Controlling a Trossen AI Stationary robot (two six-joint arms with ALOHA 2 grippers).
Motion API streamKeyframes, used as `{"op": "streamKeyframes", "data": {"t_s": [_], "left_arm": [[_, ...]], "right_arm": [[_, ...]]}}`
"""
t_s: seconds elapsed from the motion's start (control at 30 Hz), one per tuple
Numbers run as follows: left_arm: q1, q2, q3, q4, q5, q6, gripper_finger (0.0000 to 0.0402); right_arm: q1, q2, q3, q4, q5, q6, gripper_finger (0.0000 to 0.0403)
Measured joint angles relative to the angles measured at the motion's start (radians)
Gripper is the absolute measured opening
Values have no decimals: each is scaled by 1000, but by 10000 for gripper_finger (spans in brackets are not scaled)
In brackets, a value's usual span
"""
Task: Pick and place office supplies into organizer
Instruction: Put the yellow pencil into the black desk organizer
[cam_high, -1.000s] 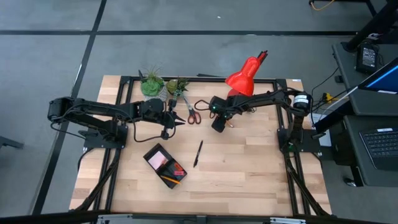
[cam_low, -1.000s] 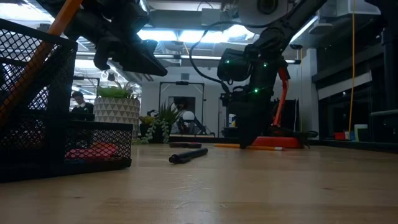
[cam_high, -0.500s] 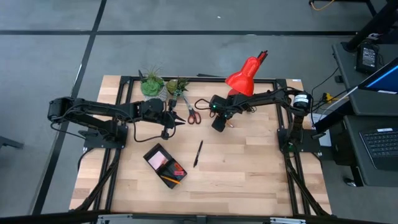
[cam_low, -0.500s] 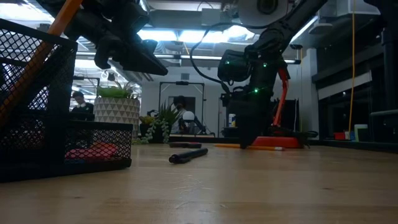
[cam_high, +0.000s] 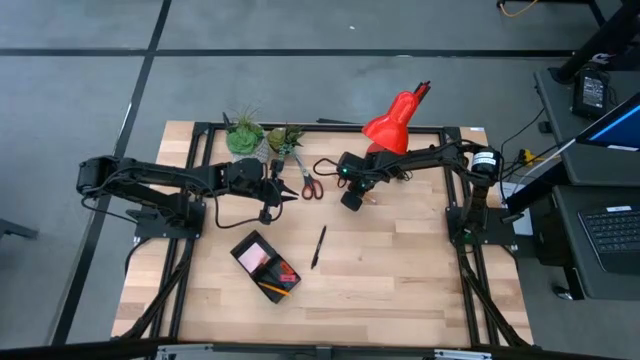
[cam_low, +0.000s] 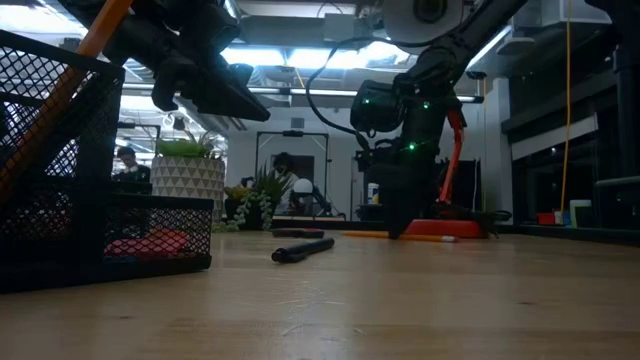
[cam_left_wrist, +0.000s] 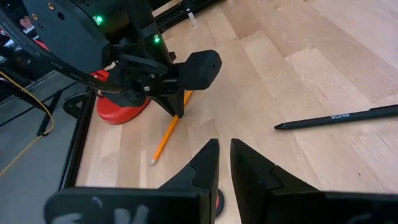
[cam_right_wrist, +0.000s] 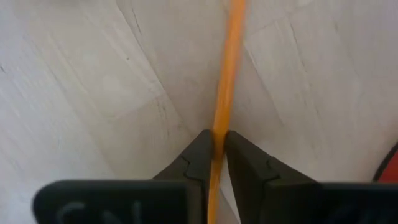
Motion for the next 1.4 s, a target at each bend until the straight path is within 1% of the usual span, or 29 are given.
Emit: {"op": "streamKeyframes", "data": {"t_s": [0.27, 1.03, 1.4], "left_arm": [[0, 0, 0, 0, 0, 0, 33], [0, 0, 0, 0, -1, 0, 33], [0, 0, 0, 0, -3, 0, 33]], "right_arm": [[8, 0, 0, 0, 7, -30, 34], [17, -1, 0, 0, -3, -1, 31], [45, -33, -5, -9, -6, -1, 26]]}}
